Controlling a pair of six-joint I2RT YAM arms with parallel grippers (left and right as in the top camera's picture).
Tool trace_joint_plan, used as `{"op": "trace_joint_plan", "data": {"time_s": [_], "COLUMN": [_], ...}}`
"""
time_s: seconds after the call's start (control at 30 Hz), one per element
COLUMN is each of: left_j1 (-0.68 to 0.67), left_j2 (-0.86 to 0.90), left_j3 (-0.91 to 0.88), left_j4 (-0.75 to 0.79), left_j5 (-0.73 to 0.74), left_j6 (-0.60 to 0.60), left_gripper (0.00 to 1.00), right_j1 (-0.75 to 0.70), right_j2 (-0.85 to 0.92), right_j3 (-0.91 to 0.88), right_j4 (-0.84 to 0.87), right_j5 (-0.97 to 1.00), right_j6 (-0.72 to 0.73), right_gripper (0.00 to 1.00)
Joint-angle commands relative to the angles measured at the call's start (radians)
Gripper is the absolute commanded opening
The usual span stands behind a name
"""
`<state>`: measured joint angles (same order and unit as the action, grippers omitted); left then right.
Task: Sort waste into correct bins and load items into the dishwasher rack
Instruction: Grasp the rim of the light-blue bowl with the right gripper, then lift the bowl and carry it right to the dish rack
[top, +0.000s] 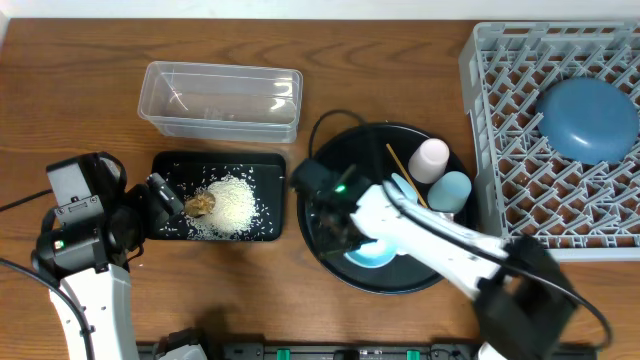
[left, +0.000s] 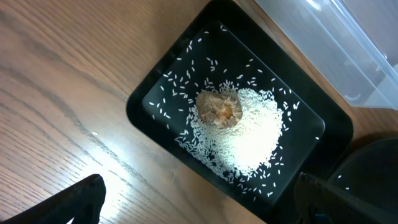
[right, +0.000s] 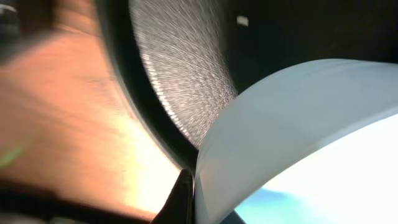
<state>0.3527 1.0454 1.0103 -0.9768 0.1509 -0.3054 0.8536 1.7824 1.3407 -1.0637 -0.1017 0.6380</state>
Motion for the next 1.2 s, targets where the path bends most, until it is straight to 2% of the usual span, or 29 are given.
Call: {"op": "trace_joint_plan", "data": {"time_s": [0.0, 0.1, 0.3, 0.43, 0.6, 0.73, 0.87, 1.17], "left_j1": [0.005, 0.005, 0.005, 0.005, 0.005, 0.005, 0.005, 0.005], "left_j2": [-0.001, -0.001, -0.001, -0.001, -0.001, -0.001, -0.001, -0.001], "left_j3": [0.02, 0.02, 0.02, 0.02, 0.02, 0.02, 0.02, 0.02], "left_j4": [-0.002, -0.003, -0.003, -0.003, -0.002, -0.003, -0.003, -0.003], "left_j5": [-0.003, -0.003, -0.003, -0.003, -0.003, -0.003, -0.003, -0.003], "left_j6": [0.02, 0.02, 0.02, 0.02, 0.021, 0.02, 0.02, 0.02], "left_gripper": [0.98, 0.98, 0.98, 0.98, 0.98, 0.98, 0.98, 0.98], "right_j1": [-0.08, -0.206, -0.637, -0.96, -1.252, -1.331, -1.342, -1.389], "right_j2": [-0.114, -0.214, -0.384, -0.394, -0.322, -0.222, -0.108, 0.053], "right_j3": [0.043, 0.064, 0.073, 0.071, 0.066, 0.065, 0.065, 0.065], "right_j4": [-0.011, -0.011, 0.043, 0.029, -0.024, -0.075, -0.106, -0.04], "right_j5": [-0.013, -0.059, -0.447, -0.755, -1.006, -1.092, -1.118, -1.196], "right_j6": [-0.105, -0.184, -0.461, -0.611, -0.748, -0.823, -0.866, -0.904], "right_gripper": [0.01, 0.01, 0.01, 0.01, 0.01, 0.01, 0.01, 0.01]}}
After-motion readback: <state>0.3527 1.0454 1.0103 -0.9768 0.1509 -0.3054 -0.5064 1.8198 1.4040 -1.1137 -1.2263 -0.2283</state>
